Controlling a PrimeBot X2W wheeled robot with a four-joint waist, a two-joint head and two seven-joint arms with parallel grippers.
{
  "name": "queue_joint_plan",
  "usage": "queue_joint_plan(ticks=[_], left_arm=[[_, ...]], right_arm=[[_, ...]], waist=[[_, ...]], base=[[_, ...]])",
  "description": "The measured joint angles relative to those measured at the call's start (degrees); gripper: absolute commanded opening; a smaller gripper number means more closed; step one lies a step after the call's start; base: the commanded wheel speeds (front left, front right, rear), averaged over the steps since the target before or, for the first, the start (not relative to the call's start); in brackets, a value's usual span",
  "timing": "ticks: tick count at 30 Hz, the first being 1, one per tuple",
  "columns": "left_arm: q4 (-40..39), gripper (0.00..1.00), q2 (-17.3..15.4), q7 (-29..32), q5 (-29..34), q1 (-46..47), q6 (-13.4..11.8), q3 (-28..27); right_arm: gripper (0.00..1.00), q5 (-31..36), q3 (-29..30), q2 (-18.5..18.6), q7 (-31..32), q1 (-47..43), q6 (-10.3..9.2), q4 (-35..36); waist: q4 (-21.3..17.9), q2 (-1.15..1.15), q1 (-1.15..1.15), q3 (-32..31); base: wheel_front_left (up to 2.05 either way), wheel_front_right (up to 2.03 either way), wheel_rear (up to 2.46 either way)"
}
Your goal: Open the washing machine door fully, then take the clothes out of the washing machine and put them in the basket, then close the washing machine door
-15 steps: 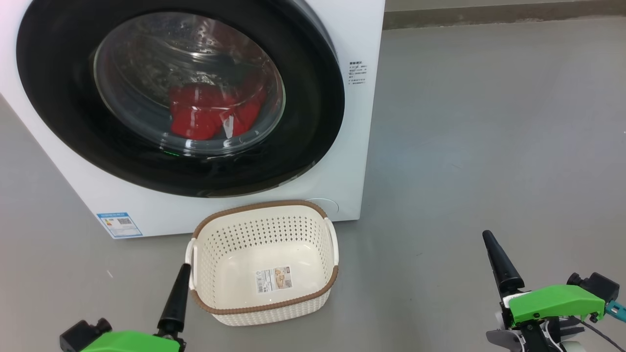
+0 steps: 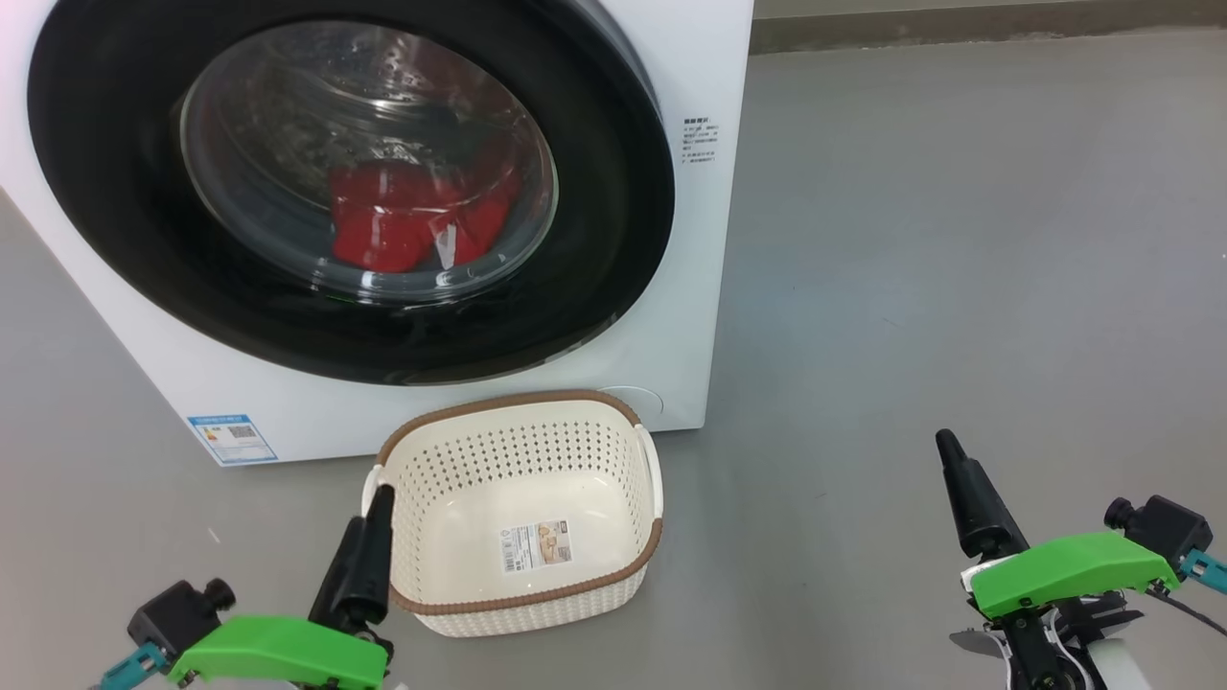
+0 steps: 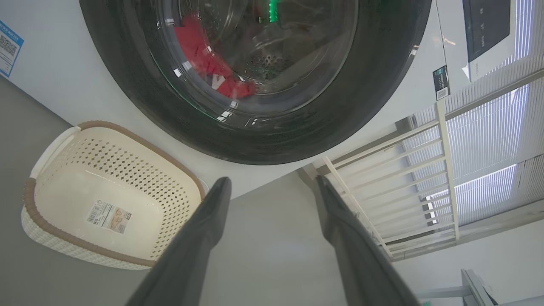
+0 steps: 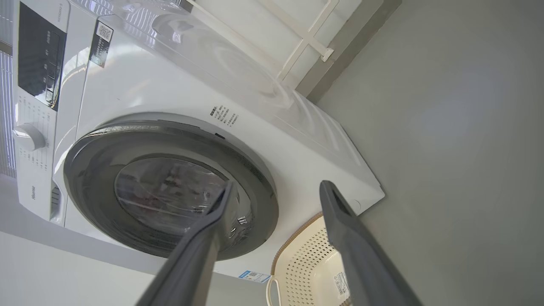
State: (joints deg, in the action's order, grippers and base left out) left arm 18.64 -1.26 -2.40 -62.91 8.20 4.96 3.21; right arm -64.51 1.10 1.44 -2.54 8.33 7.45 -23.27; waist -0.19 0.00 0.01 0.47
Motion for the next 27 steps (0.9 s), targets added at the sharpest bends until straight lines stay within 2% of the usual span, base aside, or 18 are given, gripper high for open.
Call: queue_joint_plan(ticks=[15, 27], left_arm=[[0.1, 1.00, 0.0, -2.5, 13.3, 2.5, -2.5, 2.0], [2.6, 1.00, -0.2, -4.4, 20.4, 5.1, -3.6, 3.9]], right_arm=[[1.00, 14.3, -0.3, 0.1, -2.4, 2.5, 0.00, -0.5], [1.00, 24.6, -0.1, 0.2, -4.1, 4.2, 0.00, -1.2]], waist=[[-0.1, 0.00, 0.00, 0.2], [-0.3, 0.00, 0.00, 0.0]], base=[[0.00, 0.00, 0.00], [0.00, 0.00, 0.00]])
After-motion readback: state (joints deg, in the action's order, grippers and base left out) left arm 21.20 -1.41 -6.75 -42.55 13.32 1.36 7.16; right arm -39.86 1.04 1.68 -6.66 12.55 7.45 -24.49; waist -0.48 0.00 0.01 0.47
